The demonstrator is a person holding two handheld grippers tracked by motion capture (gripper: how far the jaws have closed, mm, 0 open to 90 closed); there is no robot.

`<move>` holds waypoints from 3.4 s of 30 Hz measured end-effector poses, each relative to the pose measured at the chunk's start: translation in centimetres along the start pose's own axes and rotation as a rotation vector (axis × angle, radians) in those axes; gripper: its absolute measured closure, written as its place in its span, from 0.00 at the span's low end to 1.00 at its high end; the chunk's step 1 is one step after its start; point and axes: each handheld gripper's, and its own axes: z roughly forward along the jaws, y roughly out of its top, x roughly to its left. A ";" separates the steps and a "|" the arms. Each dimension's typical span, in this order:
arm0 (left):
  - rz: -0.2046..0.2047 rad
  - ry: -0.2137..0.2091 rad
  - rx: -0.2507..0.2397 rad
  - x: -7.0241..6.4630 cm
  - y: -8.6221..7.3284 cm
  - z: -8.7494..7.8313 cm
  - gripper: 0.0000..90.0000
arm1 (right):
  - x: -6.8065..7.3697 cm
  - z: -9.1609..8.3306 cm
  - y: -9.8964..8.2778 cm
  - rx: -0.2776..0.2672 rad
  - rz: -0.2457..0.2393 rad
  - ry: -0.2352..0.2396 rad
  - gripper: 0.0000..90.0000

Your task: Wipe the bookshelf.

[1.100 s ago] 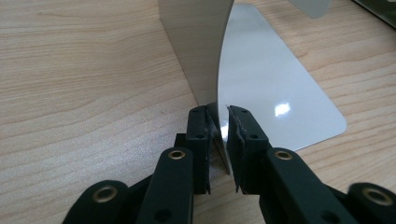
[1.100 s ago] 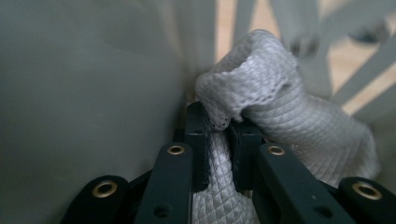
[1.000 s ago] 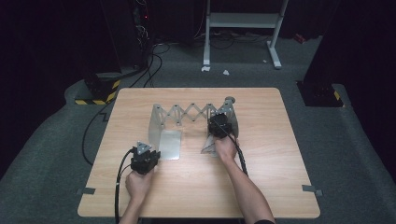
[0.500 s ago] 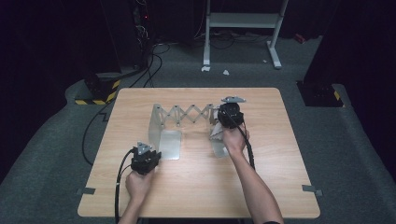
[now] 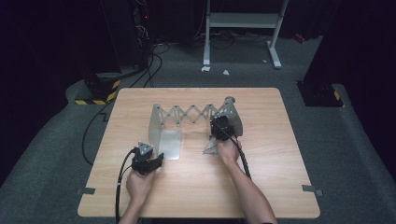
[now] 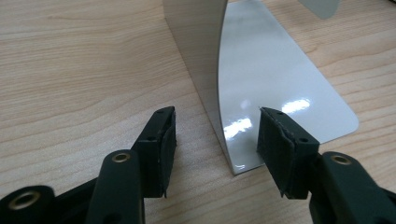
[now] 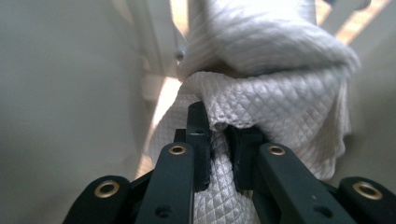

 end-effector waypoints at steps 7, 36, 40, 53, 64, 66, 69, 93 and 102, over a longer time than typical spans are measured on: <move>-0.001 0.004 0.000 0.0 0.0 0.0 0.51 | -1.0 -2.5 1.5 -0.069 0.029 -0.038 0.91; -0.007 0.012 0.001 -0.1 -0.1 0.0 0.49 | -1.4 -8.8 6.2 -0.178 -0.062 -0.135 0.90; -0.008 0.012 0.001 0.0 0.0 0.0 0.49 | -0.6 -6.9 4.3 -0.140 -0.129 -0.165 0.90; -0.012 0.014 0.000 0.0 0.0 0.0 0.50 | -1.6 -1.1 -1.0 0.010 -0.095 -0.117 0.89; -0.015 0.015 0.000 0.0 0.0 0.0 0.50 | -1.9 -0.6 -2.4 0.033 -0.122 -0.110 0.89; -0.015 0.015 0.000 0.0 0.0 0.0 0.50 | -2.0 -0.9 -2.9 0.031 -0.126 -0.104 0.89; -0.015 0.015 -0.001 0.0 0.0 0.0 0.49 | -2.1 -1.6 -3.6 0.025 -0.130 -0.092 0.89; -0.017 0.015 -0.001 0.0 0.0 0.0 0.49 | -4.9 -6.4 -8.8 -0.005 -0.113 -0.058 0.89; -0.019 0.016 -0.001 0.0 0.0 0.0 0.51 | -4.5 -8.2 -7.7 -0.093 -0.127 -0.063 0.90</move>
